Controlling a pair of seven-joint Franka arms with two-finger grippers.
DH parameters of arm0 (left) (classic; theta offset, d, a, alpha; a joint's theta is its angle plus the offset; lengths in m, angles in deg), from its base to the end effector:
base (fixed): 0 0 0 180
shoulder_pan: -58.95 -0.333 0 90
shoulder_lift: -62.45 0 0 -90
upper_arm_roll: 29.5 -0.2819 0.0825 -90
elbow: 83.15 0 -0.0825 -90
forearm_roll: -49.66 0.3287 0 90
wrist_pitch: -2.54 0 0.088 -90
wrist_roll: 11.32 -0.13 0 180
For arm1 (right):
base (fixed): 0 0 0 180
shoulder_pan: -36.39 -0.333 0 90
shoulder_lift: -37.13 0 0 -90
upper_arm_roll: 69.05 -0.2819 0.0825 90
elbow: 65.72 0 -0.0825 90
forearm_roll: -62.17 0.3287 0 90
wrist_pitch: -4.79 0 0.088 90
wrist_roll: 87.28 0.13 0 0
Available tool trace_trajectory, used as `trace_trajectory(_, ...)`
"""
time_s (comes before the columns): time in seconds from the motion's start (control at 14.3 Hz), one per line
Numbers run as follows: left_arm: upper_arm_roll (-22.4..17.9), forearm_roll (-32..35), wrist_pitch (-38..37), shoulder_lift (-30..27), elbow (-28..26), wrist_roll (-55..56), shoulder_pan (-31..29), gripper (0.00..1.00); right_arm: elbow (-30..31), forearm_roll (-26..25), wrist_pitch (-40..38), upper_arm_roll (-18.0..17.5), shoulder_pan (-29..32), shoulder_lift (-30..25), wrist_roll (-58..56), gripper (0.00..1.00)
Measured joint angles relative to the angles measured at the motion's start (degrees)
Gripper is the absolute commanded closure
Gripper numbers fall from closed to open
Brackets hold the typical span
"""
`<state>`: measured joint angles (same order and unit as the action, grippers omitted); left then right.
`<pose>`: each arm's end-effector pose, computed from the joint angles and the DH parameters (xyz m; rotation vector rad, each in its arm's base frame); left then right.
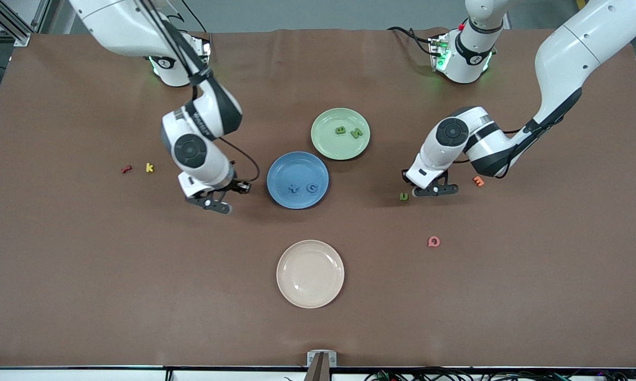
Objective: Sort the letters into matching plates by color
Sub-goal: 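Place the blue letter on the blue plate while the left gripper places b, then grasp the blue E with the right gripper while the left gripper reaches n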
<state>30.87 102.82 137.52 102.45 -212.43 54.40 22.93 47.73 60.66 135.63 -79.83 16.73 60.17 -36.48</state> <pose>0.4260 -0.2100 0.1818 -3.1177 -0.0935 0.0540 0.4736 0.2753 0.2442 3.0723 -0.5409 -0.1636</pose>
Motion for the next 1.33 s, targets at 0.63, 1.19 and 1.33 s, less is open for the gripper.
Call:
trace_trajectory(0.63,7.5,-8.5,-4.5,0.0,2.6,12.8,14.4,0.76,-7.5,0.0,2.2,0.1,-11.9,9.1,20.2,0.97)
trace_trajectory(1.19,3.2,-8.7,-5.2,0.0,5.2,25.2,32.4,0.76,-7.7,0.0,1.7,0.1,-12.7,9.3,21.0,0.00)
trace_trajectory(1.33,-0.3,-8.7,-5.2,0.0,6.5,27.0,37.2,0.76,-7.8,-0.1,0.8,0.5,-12.7,9.3,20.1,0.00)
